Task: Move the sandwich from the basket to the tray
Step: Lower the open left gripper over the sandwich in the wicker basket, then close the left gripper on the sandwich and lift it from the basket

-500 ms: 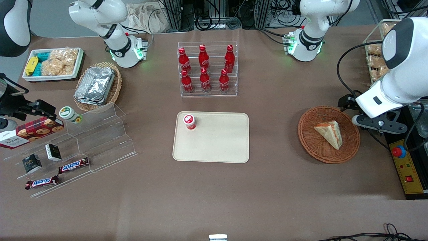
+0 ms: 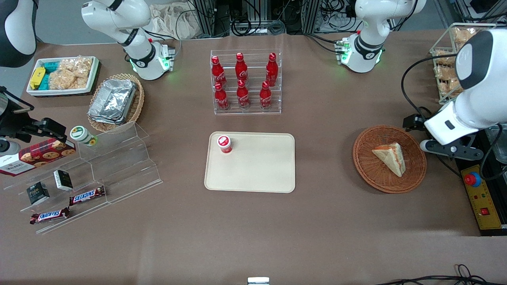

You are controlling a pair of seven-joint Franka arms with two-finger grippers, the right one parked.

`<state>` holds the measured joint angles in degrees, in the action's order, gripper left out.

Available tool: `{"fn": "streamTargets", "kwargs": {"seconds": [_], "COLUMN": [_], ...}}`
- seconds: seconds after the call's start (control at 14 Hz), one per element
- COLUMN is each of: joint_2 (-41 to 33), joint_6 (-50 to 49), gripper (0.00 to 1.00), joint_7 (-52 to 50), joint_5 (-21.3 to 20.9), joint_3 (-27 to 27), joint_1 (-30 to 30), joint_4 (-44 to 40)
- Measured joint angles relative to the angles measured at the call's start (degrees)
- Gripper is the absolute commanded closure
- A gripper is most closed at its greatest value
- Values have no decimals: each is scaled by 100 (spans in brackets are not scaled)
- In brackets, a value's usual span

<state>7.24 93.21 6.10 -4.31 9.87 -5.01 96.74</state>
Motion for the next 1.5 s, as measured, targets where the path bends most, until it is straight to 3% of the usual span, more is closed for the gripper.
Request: {"fn": "streamTargets", "kwargs": {"seconds": [0.29,0.64,1.0,1.36,1.43,1.5], "joint_2": [-90,-26,395,815,892,967], "joint_6": [1750,3765,4151,4174,4177,4182], "gripper": [0,0,0,0,9,51], "joint_7": [-894,-4013,-5350,-5877,-5930,-5956], "joint_5": [27,31,31,40,41,41], "joint_3": [-493,-538,-637,-654,-654,-654], "joint_1": [-29,-7,-37,-38,-38,-38], "joint_4": [1307,2730,2827,2849,2851,2852]}}
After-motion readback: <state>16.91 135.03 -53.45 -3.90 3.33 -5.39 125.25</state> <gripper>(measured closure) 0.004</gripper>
